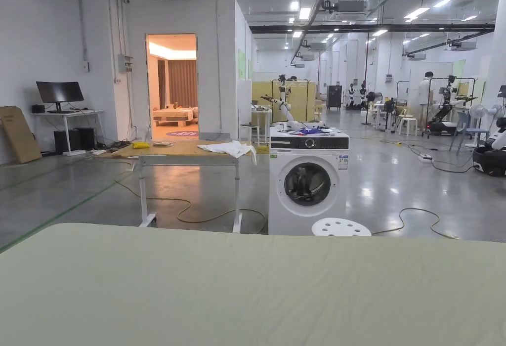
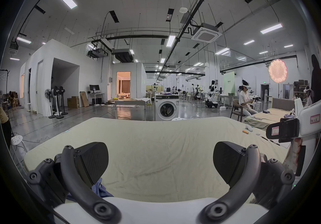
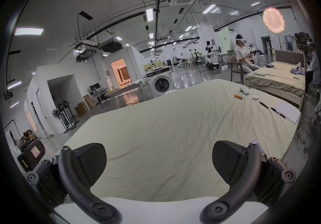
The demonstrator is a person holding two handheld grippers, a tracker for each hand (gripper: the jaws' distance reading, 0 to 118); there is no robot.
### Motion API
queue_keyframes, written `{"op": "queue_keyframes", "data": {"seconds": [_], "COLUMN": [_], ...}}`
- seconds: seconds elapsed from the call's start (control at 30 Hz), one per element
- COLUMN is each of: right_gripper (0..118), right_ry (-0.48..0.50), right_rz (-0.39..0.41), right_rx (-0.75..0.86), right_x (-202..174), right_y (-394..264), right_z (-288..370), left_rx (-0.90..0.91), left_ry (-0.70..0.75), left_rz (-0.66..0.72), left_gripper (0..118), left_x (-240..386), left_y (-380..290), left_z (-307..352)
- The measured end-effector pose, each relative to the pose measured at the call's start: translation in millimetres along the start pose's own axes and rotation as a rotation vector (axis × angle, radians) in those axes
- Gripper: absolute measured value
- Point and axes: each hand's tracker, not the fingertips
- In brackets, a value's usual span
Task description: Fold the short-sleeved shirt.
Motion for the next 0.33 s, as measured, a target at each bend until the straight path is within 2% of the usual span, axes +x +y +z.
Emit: {"op": "queue_keyframes", "data": {"seconds": [0.23,0.33], "right_gripper": [118,118], "right_ry": [-0.079,-0.044], "right_rz": [-0.058,-0.051], "right_rx": [0.023,0.026], "right_x": [9.4,16.2], "right_y": [-2.5,-10.0], "right_z": [-5.3,-14.1], "left_rx": [0.003,0.008], "left_ry": [0.005,0.005], "left_rz": [0.005,0.017], "left_gripper": [118,118], "left_x": [-0.3,-0.6], "left_y": [0.0,-1.5], "left_z": [0.3,0.9]}}
